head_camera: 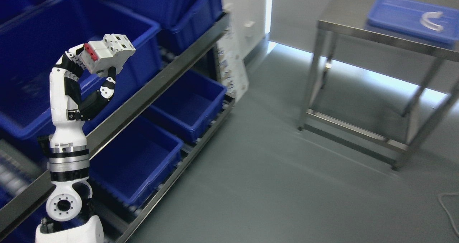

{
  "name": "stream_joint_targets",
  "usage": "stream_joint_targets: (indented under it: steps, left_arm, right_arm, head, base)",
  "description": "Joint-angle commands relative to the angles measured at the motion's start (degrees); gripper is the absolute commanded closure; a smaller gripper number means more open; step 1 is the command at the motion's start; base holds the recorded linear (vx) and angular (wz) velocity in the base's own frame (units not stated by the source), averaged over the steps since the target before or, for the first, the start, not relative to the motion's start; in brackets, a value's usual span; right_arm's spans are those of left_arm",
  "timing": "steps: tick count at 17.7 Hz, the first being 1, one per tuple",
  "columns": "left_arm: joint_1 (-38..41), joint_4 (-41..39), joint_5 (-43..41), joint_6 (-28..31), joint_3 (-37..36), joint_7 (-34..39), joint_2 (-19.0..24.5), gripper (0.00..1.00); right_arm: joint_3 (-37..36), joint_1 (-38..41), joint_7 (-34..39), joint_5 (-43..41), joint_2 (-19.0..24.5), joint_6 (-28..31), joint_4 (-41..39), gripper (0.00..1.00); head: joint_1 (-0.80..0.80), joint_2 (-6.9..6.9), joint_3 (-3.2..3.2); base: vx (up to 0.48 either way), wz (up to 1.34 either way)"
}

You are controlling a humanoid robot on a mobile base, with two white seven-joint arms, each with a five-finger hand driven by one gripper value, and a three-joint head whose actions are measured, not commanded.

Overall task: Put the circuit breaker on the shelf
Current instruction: 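Hold the breaker in the left hand while turning toward the bin shelf, then move the left hand over the upper blue bin and lower the breaker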

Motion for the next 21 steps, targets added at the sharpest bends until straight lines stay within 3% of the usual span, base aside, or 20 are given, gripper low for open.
stream_joint_targets:
  steps: [1, 7, 10, 16, 19, 21]
  left_arm:
    - [-4.39, -0.01, -0.03, 3.31, 0.06, -3.07, 4.57, 0.84]
    - [-9.14, 0.34, -0.29, 10.26, -0.55, -4.83, 11.87, 0.84]
    - [-11.78, 2.88, -1.86, 10.88, -0.82, -7.37, 12.84, 0.84]
    - [-20.65, 16.76, -16.17, 13.60, -2.92, -15.27, 14.60, 0.84]
    - [-27.93, 24.57, -22.86, 13.79, -4.50, -22.66, 15.04, 0.83]
    - [-32.85, 30.72, -26.21, 13.79, -5.99, -23.20, 15.04, 0.83]
  right_arm:
    - [1.14, 0.01, -0.01, 0.00, -1.00, 3.66, 0.00, 0.00]
    - [1.14, 0.01, -0.01, 0.00, -1.00, 3.66, 0.00, 0.00]
    - [1.14, 0.01, -0.01, 0.00, -1.00, 3.66, 0.00, 0.00]
    - [1.14, 0.01, -0.01, 0.00, -1.00, 3.66, 0.00, 0.00]
    - [1.14, 0.01, -0.01, 0.00, -1.00, 3.66, 0.00, 0.00]
    - [1.14, 0.01, -0.01, 0.00, -1.00, 3.66, 0.00, 0.00]
  head:
    - [0.00, 0.00, 0.00]
    - [0.00, -0.01, 0.00]
    - [0.00, -0.01, 0.00]
    - [0.00, -0.03, 0.00]
    - [0.00, -0.02, 0.00]
    - [0.00, -0.03, 0.00]
  base:
    - [-0.151, 1.22]
    - [-0.118, 1.19]
    - [-0.029, 0.99]
    - [0.071, 0.47]
    - [0.111, 0.12]
    - [0.134, 0.14]
